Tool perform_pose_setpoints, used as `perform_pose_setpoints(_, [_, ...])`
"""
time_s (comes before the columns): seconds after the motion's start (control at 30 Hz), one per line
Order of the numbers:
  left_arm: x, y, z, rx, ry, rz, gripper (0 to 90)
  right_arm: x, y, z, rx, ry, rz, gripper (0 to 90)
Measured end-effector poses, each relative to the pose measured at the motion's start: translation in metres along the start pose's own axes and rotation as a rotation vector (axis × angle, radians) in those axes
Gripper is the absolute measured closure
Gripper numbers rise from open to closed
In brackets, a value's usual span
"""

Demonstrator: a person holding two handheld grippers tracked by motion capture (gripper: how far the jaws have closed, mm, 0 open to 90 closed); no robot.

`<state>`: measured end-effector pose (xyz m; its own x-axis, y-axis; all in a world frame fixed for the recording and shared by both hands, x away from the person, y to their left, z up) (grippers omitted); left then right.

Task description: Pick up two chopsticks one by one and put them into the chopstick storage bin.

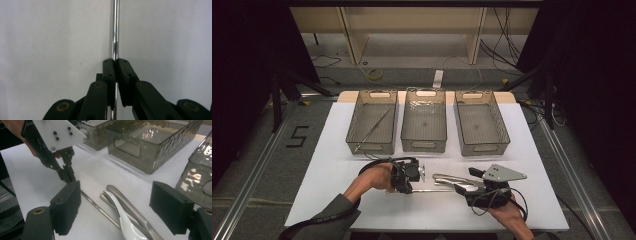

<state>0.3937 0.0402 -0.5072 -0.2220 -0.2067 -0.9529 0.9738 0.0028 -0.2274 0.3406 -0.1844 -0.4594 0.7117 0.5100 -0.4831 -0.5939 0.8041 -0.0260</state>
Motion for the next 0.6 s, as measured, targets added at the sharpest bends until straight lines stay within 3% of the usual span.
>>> perform_pose_setpoints(0.37, [-0.006, -0.007, -0.001, 0.007, -0.007, 0.020, 84.4, 0.000, 0.000, 0.000, 0.002, 0.001, -0.002, 25.9])
perform_pose_setpoints(0.6, [-0.016, -0.019, 0.000, 0.013, -0.015, 0.031, 84.5, 0.000, -0.001, 0.000, 0.003, 0.003, -0.003, 25.8])
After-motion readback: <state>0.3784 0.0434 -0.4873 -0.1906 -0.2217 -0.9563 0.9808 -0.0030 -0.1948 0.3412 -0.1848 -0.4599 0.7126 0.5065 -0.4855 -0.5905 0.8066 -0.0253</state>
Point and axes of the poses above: each handheld gripper's, and its own axes: x roughly forward along the jaws, z roughly out of its top, y roughly to its left, the point moved 5 cm from there along x, roughly forward along the jaws, and after that the axes turned 12 degrees about -z, right-handed, at the moved point
